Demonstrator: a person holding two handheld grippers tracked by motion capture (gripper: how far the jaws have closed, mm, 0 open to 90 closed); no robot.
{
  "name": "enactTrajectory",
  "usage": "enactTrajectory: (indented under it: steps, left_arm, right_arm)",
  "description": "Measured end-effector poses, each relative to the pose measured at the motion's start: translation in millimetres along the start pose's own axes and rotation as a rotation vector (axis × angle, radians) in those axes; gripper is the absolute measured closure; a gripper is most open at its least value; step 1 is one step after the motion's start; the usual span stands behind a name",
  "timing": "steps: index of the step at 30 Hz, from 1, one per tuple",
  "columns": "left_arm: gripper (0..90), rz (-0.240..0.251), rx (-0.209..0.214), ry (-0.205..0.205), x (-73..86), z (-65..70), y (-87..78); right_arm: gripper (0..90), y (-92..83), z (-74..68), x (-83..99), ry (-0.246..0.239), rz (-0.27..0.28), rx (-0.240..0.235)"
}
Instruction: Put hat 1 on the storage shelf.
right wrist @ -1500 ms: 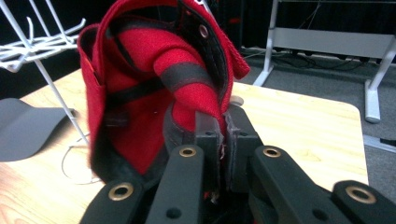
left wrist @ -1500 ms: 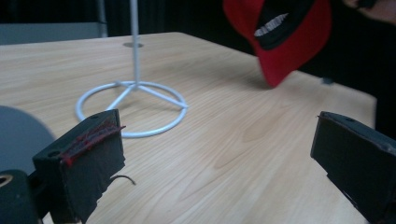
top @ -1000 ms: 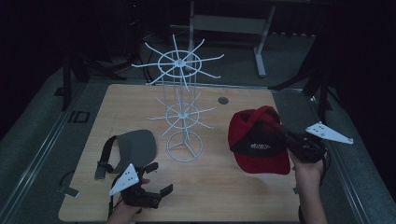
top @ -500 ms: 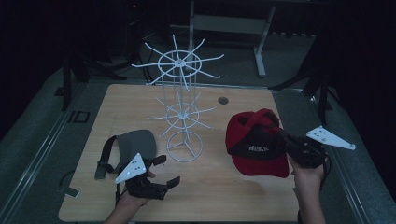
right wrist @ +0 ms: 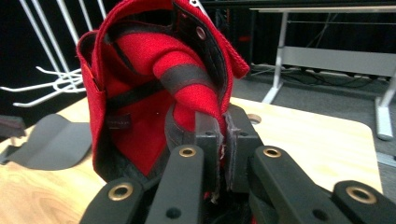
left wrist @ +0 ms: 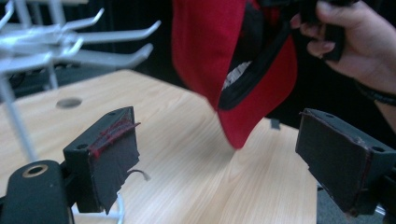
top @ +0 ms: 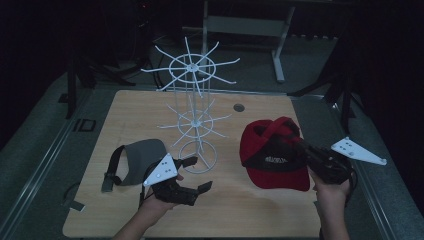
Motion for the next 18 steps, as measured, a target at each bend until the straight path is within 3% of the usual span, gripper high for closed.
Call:
enactTrajectory:
  steps: [2, 9, 14, 18]
  left_arm:
    - [14.6, 0.015, 0.02, 0.037, -8.8, 3.4, 2.8]
    - [15.4, 0.011, 0.046, 0.089, -34.4, 10.5, 10.9]
    - [15.5, 0.025, 0.043, 0.102, -51.9, 11.5, 17.5]
    - [15.4, 0.035, 0.047, 0.084, -64.2, 10.0, 24.9]
  right_arm:
    - [85.5, -2.0, -3.0, -1.2, -0.008, 0.0, -0.007]
    - [85.5, -8.0, -11.9, -5.4, -0.018, 0.016, -0.039]
    - [85.5, -10.5, -16.0, -7.4, -0.024, 0.021, -0.047]
    - [85.4, -12.0, -19.0, -9.4, -0.028, 0.021, -0.05]
Point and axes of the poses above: each handheld gripper's, and its own axes: y roughly forward along the jaws, x roughly out of its underside, z roughly to its right, the point moved 4 cm from there along y, roughly forward along the jaws, and after that the axes turned 6 degrees about -z, right-handed, at the moved point
